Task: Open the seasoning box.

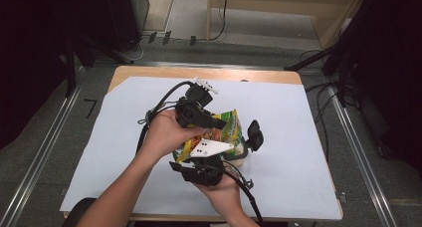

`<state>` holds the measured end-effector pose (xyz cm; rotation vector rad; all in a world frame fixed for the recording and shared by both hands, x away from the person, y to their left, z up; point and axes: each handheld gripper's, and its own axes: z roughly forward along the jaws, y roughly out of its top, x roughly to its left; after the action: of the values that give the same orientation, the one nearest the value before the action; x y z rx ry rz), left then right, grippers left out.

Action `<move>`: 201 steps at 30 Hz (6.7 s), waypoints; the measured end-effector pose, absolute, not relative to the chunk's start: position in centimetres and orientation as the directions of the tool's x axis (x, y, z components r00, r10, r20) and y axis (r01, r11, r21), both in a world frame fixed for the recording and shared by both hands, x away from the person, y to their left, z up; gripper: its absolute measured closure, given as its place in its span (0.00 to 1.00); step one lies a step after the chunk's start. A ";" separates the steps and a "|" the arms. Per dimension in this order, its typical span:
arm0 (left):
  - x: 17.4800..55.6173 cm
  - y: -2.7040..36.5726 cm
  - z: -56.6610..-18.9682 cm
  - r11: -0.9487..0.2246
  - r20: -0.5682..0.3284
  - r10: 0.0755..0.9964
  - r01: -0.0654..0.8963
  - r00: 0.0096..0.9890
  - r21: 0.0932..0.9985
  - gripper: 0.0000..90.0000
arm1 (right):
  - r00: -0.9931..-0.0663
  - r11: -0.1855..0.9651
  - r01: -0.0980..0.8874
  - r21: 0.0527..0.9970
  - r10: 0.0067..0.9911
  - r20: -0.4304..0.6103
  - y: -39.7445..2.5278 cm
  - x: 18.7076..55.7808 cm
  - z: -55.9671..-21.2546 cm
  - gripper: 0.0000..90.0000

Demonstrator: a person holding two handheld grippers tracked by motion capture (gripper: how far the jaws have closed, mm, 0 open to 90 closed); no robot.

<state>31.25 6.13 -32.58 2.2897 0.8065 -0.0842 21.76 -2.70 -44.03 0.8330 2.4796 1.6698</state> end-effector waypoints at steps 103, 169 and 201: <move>30.8 5.8 -32.5 -0.576 -0.242 0.512 0.539 0.824 0.615 0.85 | -0.856 0.287 0.398 0.871 0.457 0.241 -2.7 21.6 -43.9 0.77; 30.7 5.8 -32.3 -0.541 -0.281 0.528 0.572 0.802 0.616 0.86 | -0.857 0.283 0.389 0.877 0.461 0.231 -2.6 21.5 -43.8 0.79; 30.7 5.9 -32.3 -0.547 -0.277 0.531 0.574 0.801 0.610 0.86 | -0.859 0.287 0.387 0.876 0.459 0.229 -2.5 21.5 -43.9 0.79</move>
<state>30.74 5.88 -32.32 2.2685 0.8107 -0.0774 21.51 -2.55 -43.90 0.8117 2.4654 1.6484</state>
